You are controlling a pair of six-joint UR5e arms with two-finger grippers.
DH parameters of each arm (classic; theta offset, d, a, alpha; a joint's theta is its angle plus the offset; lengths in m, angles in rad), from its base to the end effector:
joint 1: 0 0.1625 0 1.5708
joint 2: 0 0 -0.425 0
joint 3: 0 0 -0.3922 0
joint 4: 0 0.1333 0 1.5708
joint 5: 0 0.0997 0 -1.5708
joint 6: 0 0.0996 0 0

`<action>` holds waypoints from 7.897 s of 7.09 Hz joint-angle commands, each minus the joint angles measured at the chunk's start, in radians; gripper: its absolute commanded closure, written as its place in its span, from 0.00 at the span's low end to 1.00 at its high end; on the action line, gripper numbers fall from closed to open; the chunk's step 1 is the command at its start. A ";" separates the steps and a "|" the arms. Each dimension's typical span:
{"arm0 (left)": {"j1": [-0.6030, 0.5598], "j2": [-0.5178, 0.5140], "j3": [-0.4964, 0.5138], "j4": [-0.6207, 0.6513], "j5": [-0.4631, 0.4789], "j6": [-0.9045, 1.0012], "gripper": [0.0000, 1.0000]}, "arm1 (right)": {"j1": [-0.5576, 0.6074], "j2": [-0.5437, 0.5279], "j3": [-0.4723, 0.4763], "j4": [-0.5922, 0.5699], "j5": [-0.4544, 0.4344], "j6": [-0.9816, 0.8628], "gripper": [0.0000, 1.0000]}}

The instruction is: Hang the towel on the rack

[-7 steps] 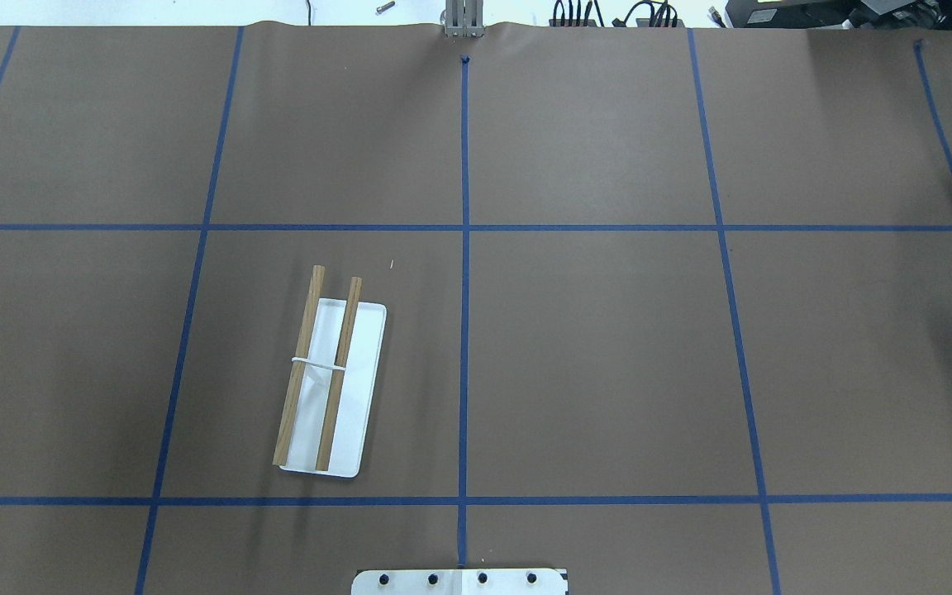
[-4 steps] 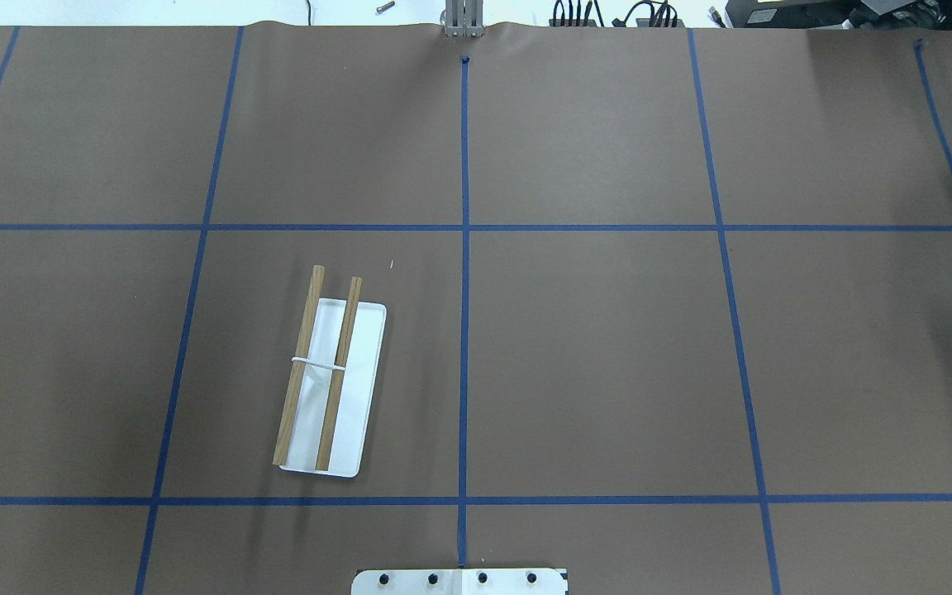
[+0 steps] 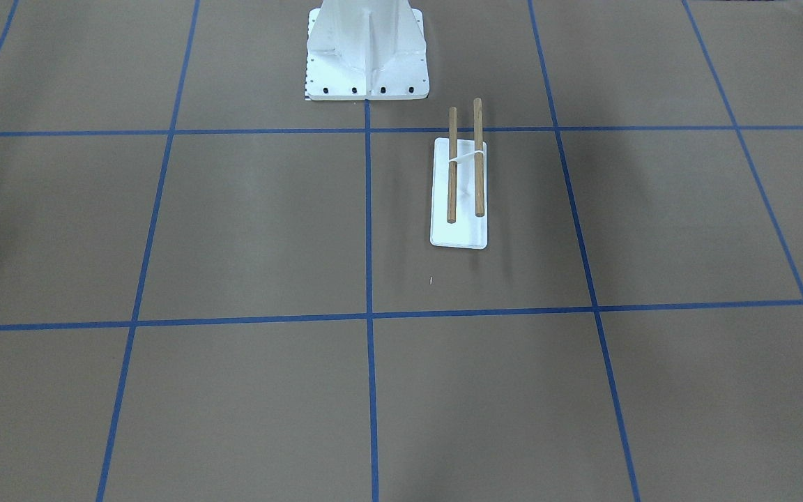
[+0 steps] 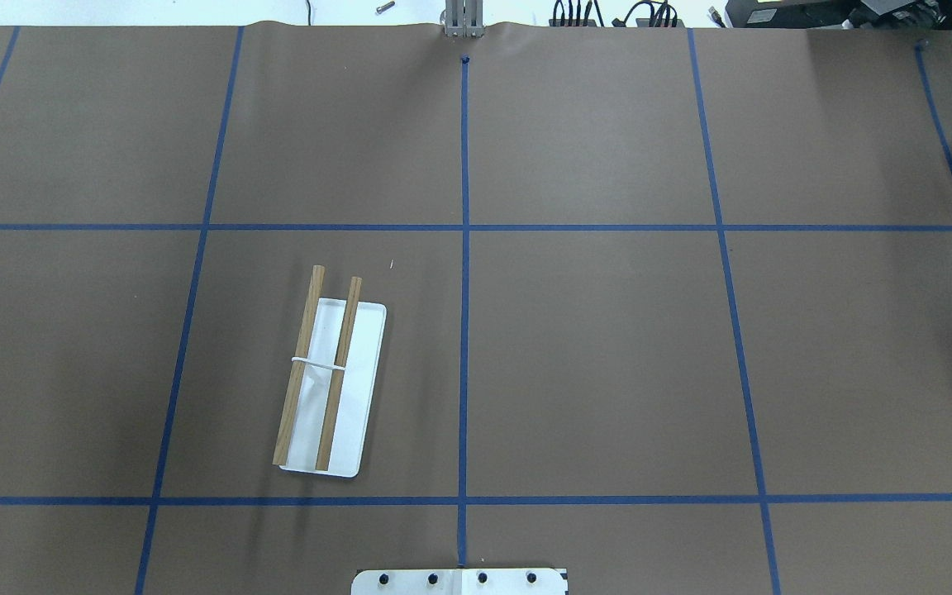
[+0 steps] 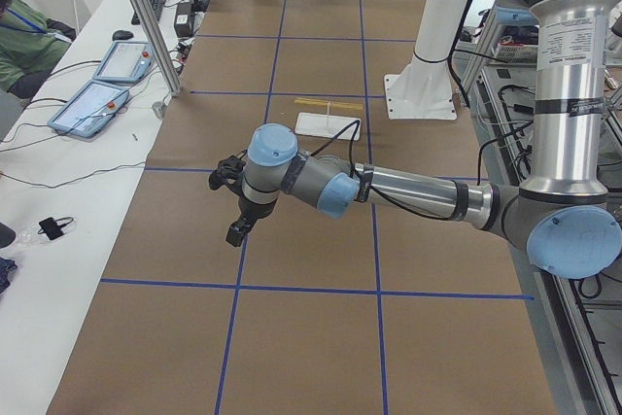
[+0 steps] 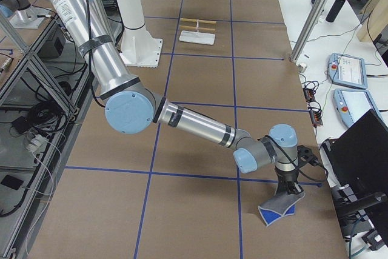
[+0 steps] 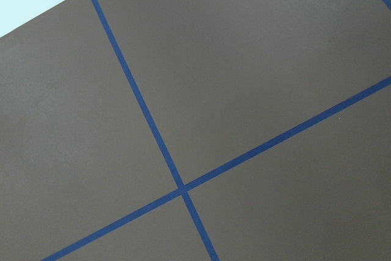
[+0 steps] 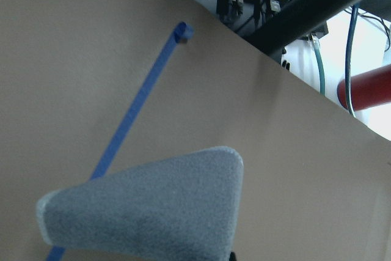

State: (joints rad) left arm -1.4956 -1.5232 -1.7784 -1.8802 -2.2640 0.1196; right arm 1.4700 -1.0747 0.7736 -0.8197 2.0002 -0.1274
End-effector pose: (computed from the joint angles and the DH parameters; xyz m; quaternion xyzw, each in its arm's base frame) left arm -0.0326 -0.4944 0.5478 0.2260 0.3255 0.1676 0.9027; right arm 0.0203 -0.7117 0.6908 0.2207 -0.2048 -0.1557 0.9408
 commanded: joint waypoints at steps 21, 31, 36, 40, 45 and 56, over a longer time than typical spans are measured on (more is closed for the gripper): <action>0.683 -0.758 0.157 -0.427 0.366 -2.487 0.02 | -0.918 0.140 1.081 -0.188 -0.707 1.124 1.00; 0.736 -0.730 0.108 -0.485 0.362 -2.565 0.29 | -0.909 0.136 1.078 -0.182 -0.776 1.152 1.00; 0.736 -0.729 0.108 -0.496 0.363 -2.568 0.35 | -0.910 0.134 1.079 -0.180 -0.776 1.154 1.00; 0.735 -0.727 0.108 -0.499 0.365 -2.553 1.00 | -0.910 0.134 1.079 -0.180 -0.776 1.154 1.00; 0.701 -0.723 0.111 -0.568 0.366 -2.551 1.00 | -0.922 0.121 1.089 -0.185 -0.767 1.155 0.01; 0.857 -0.517 -0.110 -0.570 0.368 -2.384 1.00 | -0.431 0.010 1.025 -0.783 0.006 0.653 0.00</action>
State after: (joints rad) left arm -0.6878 -2.0728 -1.8741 -2.4485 -1.9015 -2.3130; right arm 0.9680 -1.0540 1.8320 -1.5644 1.9425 0.6875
